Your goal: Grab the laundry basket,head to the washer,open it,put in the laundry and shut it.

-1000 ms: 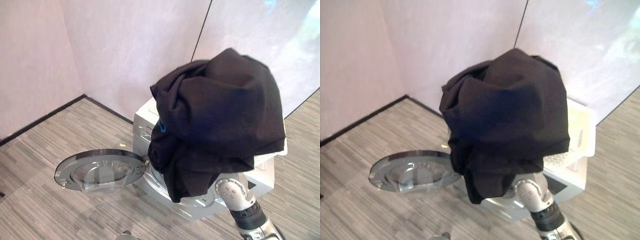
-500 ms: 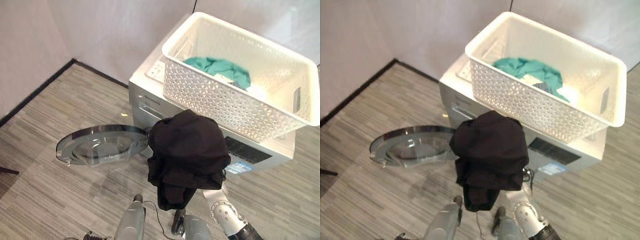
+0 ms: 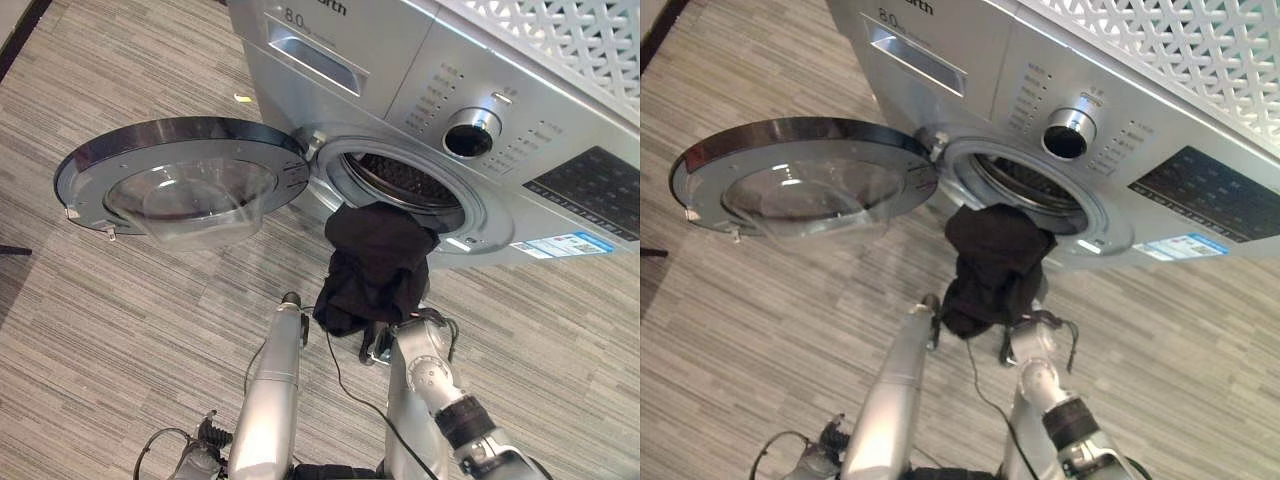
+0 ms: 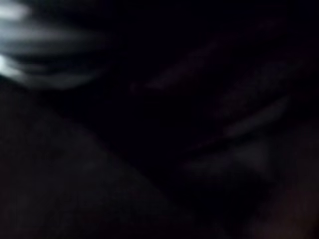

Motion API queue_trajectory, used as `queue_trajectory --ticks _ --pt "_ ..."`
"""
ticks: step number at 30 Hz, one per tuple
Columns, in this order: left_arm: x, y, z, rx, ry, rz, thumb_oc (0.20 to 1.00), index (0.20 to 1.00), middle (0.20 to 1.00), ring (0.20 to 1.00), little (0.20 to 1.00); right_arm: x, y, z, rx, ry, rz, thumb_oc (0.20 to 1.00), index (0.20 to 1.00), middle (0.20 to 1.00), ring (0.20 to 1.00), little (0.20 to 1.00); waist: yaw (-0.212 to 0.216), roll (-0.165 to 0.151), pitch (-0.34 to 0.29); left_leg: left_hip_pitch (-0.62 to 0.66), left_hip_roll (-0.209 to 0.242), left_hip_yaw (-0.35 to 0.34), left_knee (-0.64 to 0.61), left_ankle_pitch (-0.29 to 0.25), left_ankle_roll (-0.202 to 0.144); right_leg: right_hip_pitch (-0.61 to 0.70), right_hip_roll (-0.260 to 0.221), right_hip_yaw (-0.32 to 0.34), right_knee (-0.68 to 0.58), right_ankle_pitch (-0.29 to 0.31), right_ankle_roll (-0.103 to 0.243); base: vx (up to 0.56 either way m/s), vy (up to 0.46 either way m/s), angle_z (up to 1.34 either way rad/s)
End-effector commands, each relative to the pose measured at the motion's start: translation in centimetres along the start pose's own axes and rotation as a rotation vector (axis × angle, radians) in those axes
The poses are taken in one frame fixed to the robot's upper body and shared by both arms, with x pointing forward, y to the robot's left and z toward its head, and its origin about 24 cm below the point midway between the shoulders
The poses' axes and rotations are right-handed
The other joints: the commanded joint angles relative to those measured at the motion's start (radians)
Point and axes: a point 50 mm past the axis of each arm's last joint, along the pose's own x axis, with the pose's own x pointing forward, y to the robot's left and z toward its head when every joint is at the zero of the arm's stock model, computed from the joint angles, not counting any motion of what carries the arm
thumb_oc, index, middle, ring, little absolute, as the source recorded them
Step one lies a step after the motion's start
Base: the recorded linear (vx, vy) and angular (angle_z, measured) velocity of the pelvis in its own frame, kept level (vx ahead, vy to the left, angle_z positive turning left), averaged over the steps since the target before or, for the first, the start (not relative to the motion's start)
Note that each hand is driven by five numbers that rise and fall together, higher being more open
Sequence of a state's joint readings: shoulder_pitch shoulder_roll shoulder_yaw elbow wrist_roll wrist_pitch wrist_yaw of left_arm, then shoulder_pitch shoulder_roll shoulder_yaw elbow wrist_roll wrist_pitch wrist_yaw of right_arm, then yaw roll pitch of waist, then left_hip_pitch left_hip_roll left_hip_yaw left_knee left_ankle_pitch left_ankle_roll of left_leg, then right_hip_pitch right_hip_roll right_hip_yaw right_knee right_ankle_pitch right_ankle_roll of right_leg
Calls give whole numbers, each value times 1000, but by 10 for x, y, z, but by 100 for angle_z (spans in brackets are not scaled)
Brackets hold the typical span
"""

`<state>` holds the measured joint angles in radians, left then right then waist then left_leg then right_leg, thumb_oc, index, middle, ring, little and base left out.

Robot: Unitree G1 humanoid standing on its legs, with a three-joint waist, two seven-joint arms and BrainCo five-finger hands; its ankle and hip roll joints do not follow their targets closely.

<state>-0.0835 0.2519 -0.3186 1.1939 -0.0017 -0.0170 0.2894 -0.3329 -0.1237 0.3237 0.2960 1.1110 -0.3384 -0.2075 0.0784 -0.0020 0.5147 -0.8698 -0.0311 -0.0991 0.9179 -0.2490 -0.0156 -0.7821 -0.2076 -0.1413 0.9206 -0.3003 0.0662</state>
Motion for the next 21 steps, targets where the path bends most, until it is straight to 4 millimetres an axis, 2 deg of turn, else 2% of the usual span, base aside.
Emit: queue_trajectory --ticks 1,4,6,9,13,14,16,17,18,19,20,21 --pt "-12 -19 -35 -7 109 -36 1000 1000 1000 1000 1000 7 12 28 114 -179 -14 200 200 200 200 200 6 46 -59 73 5 25 71 -157 41 19 30 -8 11 -95 -1 71 34 -9" --pt "-11 -16 -33 -37 110 -30 1000 1000 1000 1000 1000 21 9 30 111 -195 -84 200 200 200 200 200 3 56 -53 52 1 33 107 -175 44 -3 30 0 47 -117 -8 73 4 0" --pt "-10 -12 -32 -59 107 -26 1000 1000 1000 1000 1000 28 14 32 142 -214 -98 200 200 200 200 200 6 58 -48 42 -6 35 120 -180 45 -24 29 5 67 -125 -10 45 2 -1" --pt "-9 -7 -33 -82 100 -7 1000 1000 1000 1000 1000 61 18 55 157 -256 -176 200 200 200 200 200 29 66 -50 -23 -18 50 153 -194 48 -102 30 21 107 -132 -12 5 10 -1" --pt "-10 -11 -33 -75 93 -32 1000 1000 1000 1000 1000 89 14 94 191 -310 -322 200 200 200 200 200 50 86 -52 -80 -28 56 171 -196 49 -162 16 25 132 -131 -10 -2 4 -1" --pt "-10 -10 -32 -74 90 -32 1000 1000 1000 1000 1000 90 14 96 193 -313 -320 200 200 200 200 200 53 86 -52 -84 -28 56 172 -196 49 -166 16 26 134 -132 -10 1 34 2" --pt "-10 -6 -38 -59 89 -42 1000 1000 1000 1000 1000 103 6 164 174 -398 -420 200 200 200 200 200 85 121 -64 -148 -42 61 202 -199 50 -228 -8 29 175 -140 -1 -1 38 9" --pt "-10 -6 -37 -58 86 -42 1000 1000 1000 1000 1000 103 7 166 174 -400 -418 200 200 200 200 200 86 122 -65 -152 -42 61 204 -199 50 -232 -8 29 177 -140 0 2 45 18" --pt "-12 -5 -44 -47 99 -45 1000 1000 1000 1000 1000 104 21 207 147 -489 -382 200 200 200 200 200 100 138 -72 -182 -52 67 215 -198 50 -265 -21 30 200 -142 6 6 40 20" --pt "-13 -5 -49 -34 112 -61 1000 1000 1000 1000 1000 101 30 233 86 -549 -357 200 200 200 200 200 104 144 -77 -204 -58 70 224 -196 50 -285 -27 32 213 -143 8 7 41 18" --pt "-13 -6 -48 -34 109 -64 1000 1000 1000 1000 1000 101 31 235 83 -552 -356 200 200 200 200 200 105 146 -80 -211 -59 71 227 -196 50 -291 -28 33 216 -144 9 6 24 18" --pt "-14 -5 -53 -20 117 -70 1000 1000 1000 1000 1000 99 47 251 43 -599 -301 200 200 200 200 200 107 149 -81 -220 -63 73 231 -194 49 -302 -32 33 222 -142 10 3 13 16"
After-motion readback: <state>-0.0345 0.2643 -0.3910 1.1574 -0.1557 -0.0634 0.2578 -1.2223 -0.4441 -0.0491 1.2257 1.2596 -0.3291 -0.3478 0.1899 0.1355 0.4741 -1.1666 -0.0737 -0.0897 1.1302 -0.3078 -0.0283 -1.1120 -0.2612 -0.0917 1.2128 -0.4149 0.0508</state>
